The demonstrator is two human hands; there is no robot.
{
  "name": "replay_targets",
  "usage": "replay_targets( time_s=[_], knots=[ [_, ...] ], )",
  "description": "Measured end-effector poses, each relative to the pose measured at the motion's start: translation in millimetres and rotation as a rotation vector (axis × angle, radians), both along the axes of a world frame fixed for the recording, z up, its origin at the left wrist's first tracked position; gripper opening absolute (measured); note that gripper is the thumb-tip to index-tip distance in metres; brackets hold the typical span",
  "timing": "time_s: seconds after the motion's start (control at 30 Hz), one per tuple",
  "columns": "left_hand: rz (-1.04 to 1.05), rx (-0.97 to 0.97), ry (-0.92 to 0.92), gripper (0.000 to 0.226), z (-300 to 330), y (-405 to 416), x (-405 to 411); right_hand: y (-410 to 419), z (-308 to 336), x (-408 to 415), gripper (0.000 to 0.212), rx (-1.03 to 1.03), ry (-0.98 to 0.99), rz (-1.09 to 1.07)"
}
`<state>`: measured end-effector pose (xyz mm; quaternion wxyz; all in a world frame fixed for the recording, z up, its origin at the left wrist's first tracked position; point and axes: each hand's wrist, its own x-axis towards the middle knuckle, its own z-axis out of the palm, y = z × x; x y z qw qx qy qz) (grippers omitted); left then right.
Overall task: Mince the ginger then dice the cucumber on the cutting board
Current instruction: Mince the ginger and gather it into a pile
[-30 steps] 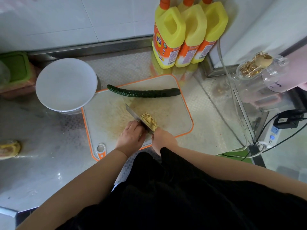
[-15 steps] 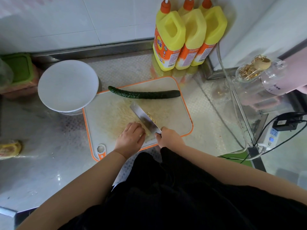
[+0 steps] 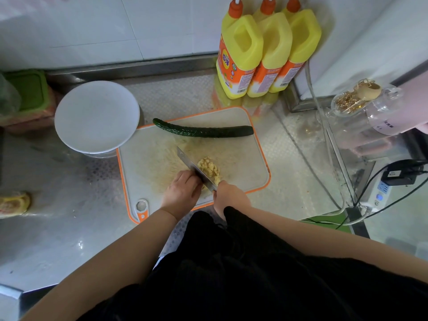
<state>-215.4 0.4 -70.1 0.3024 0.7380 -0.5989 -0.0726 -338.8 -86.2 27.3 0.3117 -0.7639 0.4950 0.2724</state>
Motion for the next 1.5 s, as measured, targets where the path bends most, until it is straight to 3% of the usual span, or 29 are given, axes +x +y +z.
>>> replay_targets(
  time_s=[0.27,0.43,0.77,1.07,1.27,1.5],
  knots=[
    [-0.014,-0.012,0.02,0.021,0,0,-2,1,-5,2,0.03,-0.047,-0.069,-0.041],
    [-0.019,-0.029,-0.029,0.021,1,3,-2,-17,-4,-7,0.035,0.05,-0.154,-0.084],
    [-0.006,-0.02,-0.033,0.018,-1,5,0,-19,-1,-15,0.038,0.008,-0.143,-0.09],
    [0.014,-0.025,-0.056,0.021,0,11,0,-4,9,-4,0.037,-0.013,-0.08,0.047],
    [0.044,0.015,-0.02,0.019,-3,6,-2,5,1,3,0.026,-0.028,-0.013,0.011],
    [0.057,0.043,0.004,0.023,-5,6,-3,9,-7,9,0.027,-0.023,-0.037,-0.009]
  ],
)
